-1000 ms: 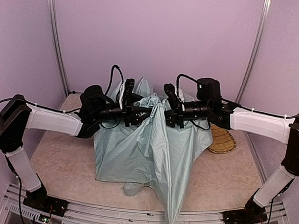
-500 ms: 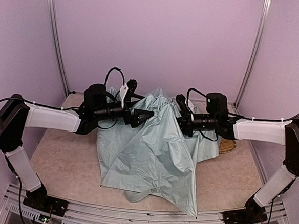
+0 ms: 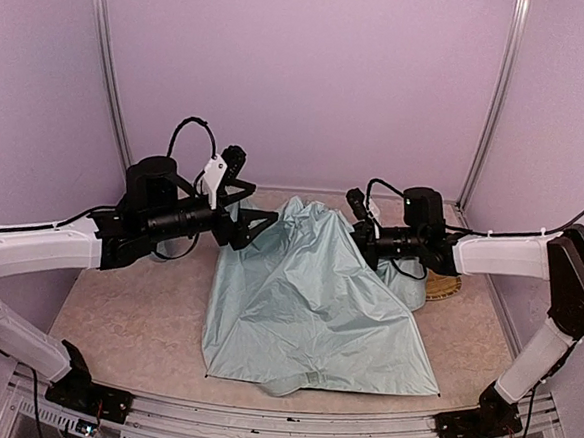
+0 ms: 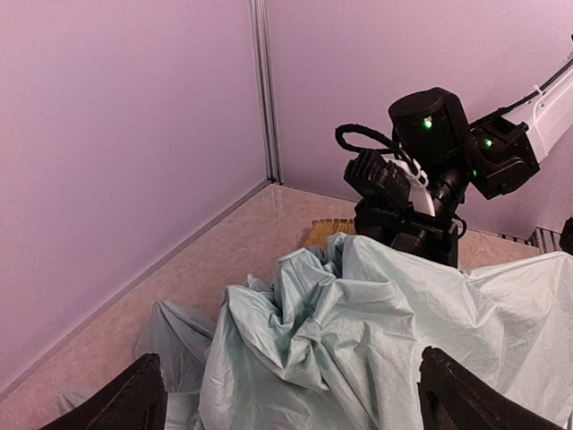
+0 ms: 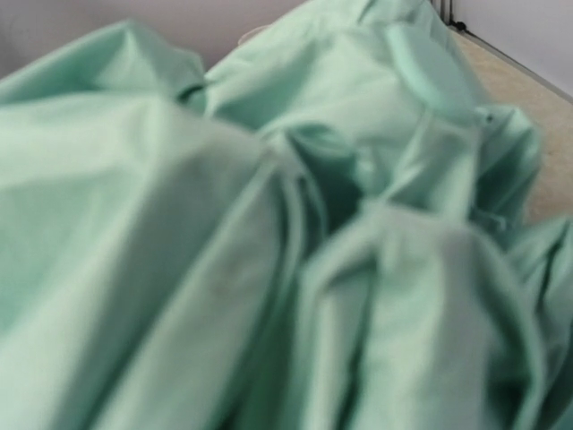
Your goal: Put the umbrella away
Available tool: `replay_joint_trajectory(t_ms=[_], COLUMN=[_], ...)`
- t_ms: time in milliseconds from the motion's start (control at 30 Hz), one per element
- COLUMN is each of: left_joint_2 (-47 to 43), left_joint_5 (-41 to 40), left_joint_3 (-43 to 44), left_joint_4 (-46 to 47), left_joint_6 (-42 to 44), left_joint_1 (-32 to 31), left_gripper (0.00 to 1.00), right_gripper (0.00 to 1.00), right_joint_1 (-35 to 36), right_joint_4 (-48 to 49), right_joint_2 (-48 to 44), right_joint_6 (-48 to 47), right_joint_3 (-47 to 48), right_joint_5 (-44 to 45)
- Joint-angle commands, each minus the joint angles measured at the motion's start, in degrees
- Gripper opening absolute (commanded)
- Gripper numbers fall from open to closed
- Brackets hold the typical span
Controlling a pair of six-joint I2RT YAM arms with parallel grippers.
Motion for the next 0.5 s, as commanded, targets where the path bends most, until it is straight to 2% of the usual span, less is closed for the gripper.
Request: replay_joint_trajectory(t_ms=[0,67,133,300,467], left_joint_2=[-2.7,-3.1,-3.6,-3.9,2.4], left_joint_5=[-10.7,-10.7,-10.5,-9.9,-11.3], left_joint_3=[-0.9,-3.6,-6.8,-12.7,-15.5], left_joint_4=[-19.8,-24.4,-27.4,-28.4,-27.4], left_joint_6=[-11.2,-17.2,-22.5,-28.2,-29.0], left_joint_1=[-4.1,-5.4,-7.0,-10.6,-10.3], left_gripper=[0.76,0.65,0.62,0.61,0.64], right_gripper=[0.14,0.15,0.15,0.15,0.15], right_joint_1=[-0.5,-0.5,-0.5,-0.5,-0.5], right_joint_4=[2.6,2.5,2.4,2.8,2.7], right_joint_2=[0.9,1.1,1.1,1.3,1.3], right_joint_6=[0.6,0.4,0.1,0.0,0.0], right_joint_3=[1.5,1.9,2.3,2.7,2.7], right_joint_5=[0.5,1.2,1.9,2.4,2.1])
